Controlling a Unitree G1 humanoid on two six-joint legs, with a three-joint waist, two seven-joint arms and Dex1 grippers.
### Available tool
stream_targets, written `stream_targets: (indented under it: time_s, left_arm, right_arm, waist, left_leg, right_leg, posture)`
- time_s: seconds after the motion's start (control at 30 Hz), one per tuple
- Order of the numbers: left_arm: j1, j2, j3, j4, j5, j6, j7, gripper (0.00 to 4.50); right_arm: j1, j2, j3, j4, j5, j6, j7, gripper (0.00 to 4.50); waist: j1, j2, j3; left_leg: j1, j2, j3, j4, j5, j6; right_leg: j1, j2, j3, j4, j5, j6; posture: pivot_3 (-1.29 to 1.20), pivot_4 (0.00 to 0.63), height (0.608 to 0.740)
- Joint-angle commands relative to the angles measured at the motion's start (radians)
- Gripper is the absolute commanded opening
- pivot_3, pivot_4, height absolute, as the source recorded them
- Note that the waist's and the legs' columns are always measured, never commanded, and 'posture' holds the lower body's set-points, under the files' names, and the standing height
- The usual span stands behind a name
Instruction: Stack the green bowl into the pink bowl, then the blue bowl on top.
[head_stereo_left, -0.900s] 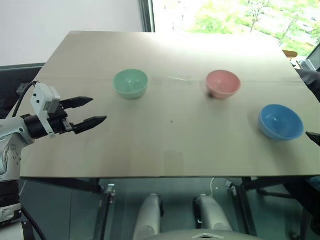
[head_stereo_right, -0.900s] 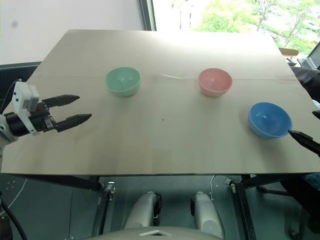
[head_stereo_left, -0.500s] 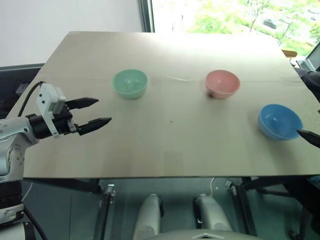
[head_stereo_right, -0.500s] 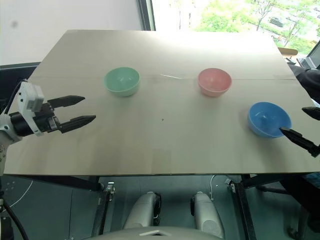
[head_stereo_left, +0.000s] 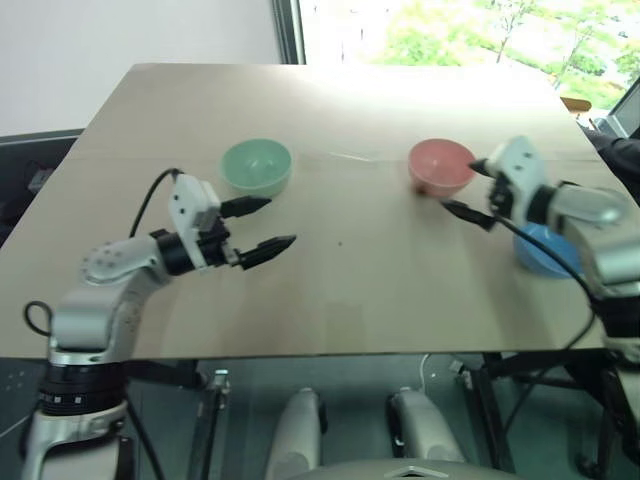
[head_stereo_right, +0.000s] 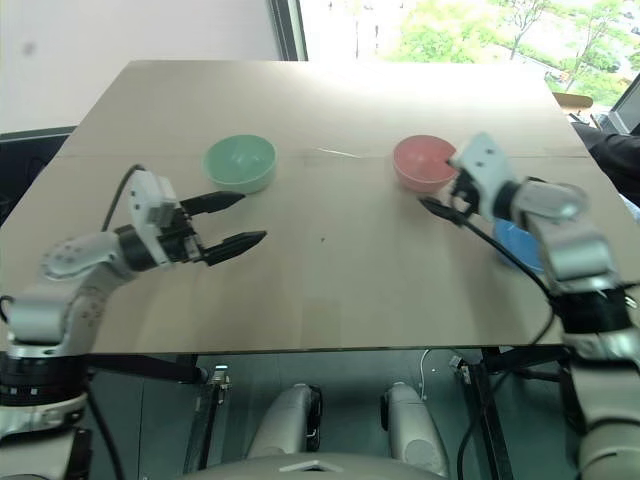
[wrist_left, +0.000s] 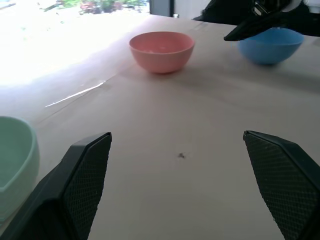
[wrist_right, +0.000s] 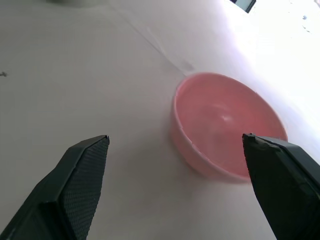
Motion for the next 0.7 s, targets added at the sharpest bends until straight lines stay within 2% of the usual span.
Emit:
stream_targets:
  time_s: [0.03,0.27,0.37,0.43,0.47,0.5,0.53,0.57,0.6,0.63,0.7]
  left_arm:
    - [0.019,-0.032,0.003,-0.105,0.008,-0.006,0.086,4.46]
    - [0.106,-0.032,0.008,-0.202,0.010,-0.016,0.118,4.46]
    - [0.123,-0.034,0.026,-0.236,-0.030,-0.002,0.117,4.50]
    - [0.129,-0.035,0.037,-0.251,-0.055,-0.001,0.114,4.50]
    - [0.131,-0.035,0.040,-0.255,-0.062,0.000,0.114,4.50]
    - [0.132,-0.035,0.044,-0.257,-0.073,0.006,0.116,4.50]
    - [0.132,-0.040,0.050,-0.258,-0.084,0.006,0.119,4.50]
    - [0.131,-0.047,0.058,-0.257,-0.101,0.010,0.125,4.50]
    - [0.130,-0.055,0.064,-0.254,-0.111,0.010,0.132,4.50]
    - [0.135,-0.059,0.068,-0.250,-0.115,0.006,0.135,4.50]
    - [0.146,-0.059,0.070,-0.244,-0.111,-0.003,0.131,4.50]
  right_arm:
    - [-0.099,0.050,0.083,0.217,-0.117,-0.170,-0.011,4.50]
    - [-0.285,0.138,0.127,0.631,-0.228,-0.342,-0.069,4.50]
    - [-0.335,0.159,0.112,0.735,-0.233,-0.373,-0.069,3.75]
    - [-0.358,0.167,0.107,0.780,-0.235,-0.393,-0.063,2.79]
    - [-0.365,0.169,0.106,0.795,-0.237,-0.403,-0.061,2.60]
    - [-0.371,0.172,0.106,0.808,-0.239,-0.412,-0.061,2.20]
    - [-0.376,0.176,0.105,0.817,-0.240,-0.419,-0.056,2.05]
    - [-0.382,0.182,0.104,0.825,-0.240,-0.426,-0.054,1.61]
    - [-0.385,0.187,0.106,0.826,-0.241,-0.431,-0.048,1.48]
    - [-0.384,0.189,0.107,0.820,-0.241,-0.435,-0.039,0.99]
    - [-0.382,0.192,0.106,0.812,-0.242,-0.438,-0.028,0.41]
  waist:
    - [0.004,-0.001,0.000]
    - [-0.003,0.000,0.000]
    - [-0.004,0.000,0.000]
    - [-0.004,0.000,0.000]
    - [-0.004,0.000,0.000]
    - [-0.004,0.000,0.000]
    - [-0.004,0.000,0.000]
    - [-0.004,0.000,0.000]
    - [-0.004,0.000,0.000]
    - [-0.004,0.000,0.001]
    - [-0.005,0.000,0.001]
  left_leg:
    - [0.000,0.000,-0.001,0.000,0.000,0.000]
    - [0.001,-0.001,0.001,0.001,0.000,0.000]
    - [0.002,0.000,0.000,0.001,0.000,0.000]
    - [0.002,0.000,0.000,0.001,0.000,0.000]
    - [0.001,0.000,0.000,0.001,0.000,0.000]
    - [0.001,0.000,0.000,0.001,0.000,0.000]
    - [0.001,0.000,0.000,0.001,0.000,0.000]
    - [0.001,0.000,0.000,0.001,0.000,0.000]
    - [0.001,0.000,0.000,0.001,0.000,0.000]
    - [0.002,0.000,0.000,0.001,0.000,0.000]
    - [0.002,0.000,0.000,0.001,0.000,0.000]
  right_leg:
    - [0.000,0.000,-0.001,0.000,0.000,0.000]
    - [0.001,-0.001,0.000,0.001,0.000,0.000]
    - [0.001,0.000,0.000,0.002,0.000,0.000]
    - [0.001,-0.001,0.000,0.003,0.000,0.000]
    - [0.001,-0.001,0.000,0.003,0.000,0.000]
    - [0.001,-0.001,0.000,0.003,0.000,0.000]
    - [0.001,-0.001,0.000,0.003,0.000,0.000]
    - [0.001,-0.001,0.000,0.003,0.000,0.000]
    - [0.001,-0.001,0.000,0.003,0.000,0.000]
    - [0.001,-0.001,0.000,0.003,0.000,0.000]
    - [0.001,-0.001,0.000,0.003,0.000,0.000]
  posture:
    - [0.00,0.150,0.740]
    - [0.00,0.150,0.740]
    - [0.00,0.150,0.740]
    - [0.00,0.150,0.740]
    - [0.00,0.150,0.740]
    - [0.00,0.150,0.740]
    - [0.00,0.150,0.740]
    - [0.00,0.150,0.740]
    - [0.00,0.150,0.740]
    - [0.00,0.150,0.740]
    - [0.00,0.150,0.740]
